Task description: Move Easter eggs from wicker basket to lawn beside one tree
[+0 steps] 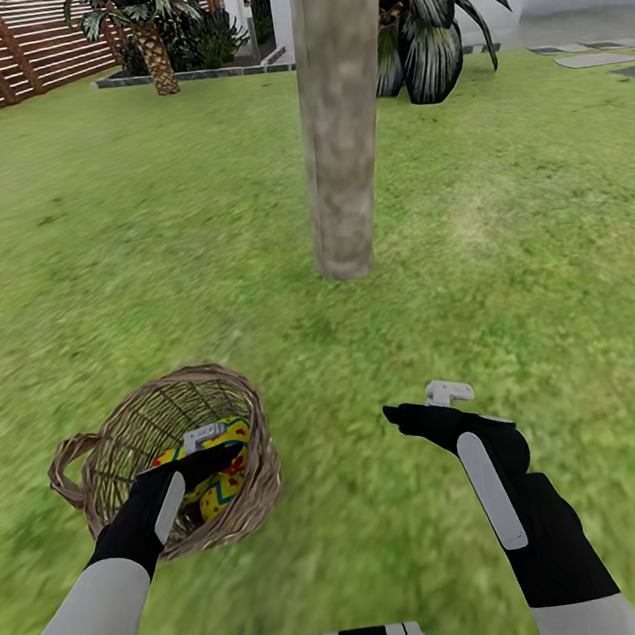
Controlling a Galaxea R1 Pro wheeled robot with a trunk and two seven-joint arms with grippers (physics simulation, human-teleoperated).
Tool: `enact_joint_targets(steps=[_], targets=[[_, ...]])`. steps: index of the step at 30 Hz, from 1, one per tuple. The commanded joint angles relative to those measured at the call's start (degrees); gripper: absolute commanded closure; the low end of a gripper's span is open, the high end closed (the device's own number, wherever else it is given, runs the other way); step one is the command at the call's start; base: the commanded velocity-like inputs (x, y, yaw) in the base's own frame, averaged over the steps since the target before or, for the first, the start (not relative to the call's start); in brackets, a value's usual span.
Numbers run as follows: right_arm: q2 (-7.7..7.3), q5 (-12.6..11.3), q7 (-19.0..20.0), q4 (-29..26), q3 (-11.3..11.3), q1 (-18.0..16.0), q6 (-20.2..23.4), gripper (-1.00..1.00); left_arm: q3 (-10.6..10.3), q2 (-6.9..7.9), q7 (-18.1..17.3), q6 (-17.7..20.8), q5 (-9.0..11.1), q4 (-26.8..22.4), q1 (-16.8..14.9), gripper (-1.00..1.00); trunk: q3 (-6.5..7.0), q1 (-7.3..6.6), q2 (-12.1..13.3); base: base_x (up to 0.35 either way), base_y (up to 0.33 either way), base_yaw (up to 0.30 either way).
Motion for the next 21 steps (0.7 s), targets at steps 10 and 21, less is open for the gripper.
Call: enact_joint_targets(steps=[10, 21], targets=[[0.00, -0.60, -0.57, -0.06, 0.02, -0.03, 0.16, -1.00, 0.17, -0.02, -0.13, 0.61, 0.27, -0.03, -0.02, 1.00, 0.40, -0.06, 0.01, 0.000, 0.000, 0.000], [0.00, -0.60, -0.57, -0.06, 0.03, -0.03, 0.17, -1.00, 0.09, -0.02, -0.13, 1.58, 0.22, -0.01, -0.02, 1.00, 1.51, -0.19, 0.08, 0.000, 0.000, 0.000]])
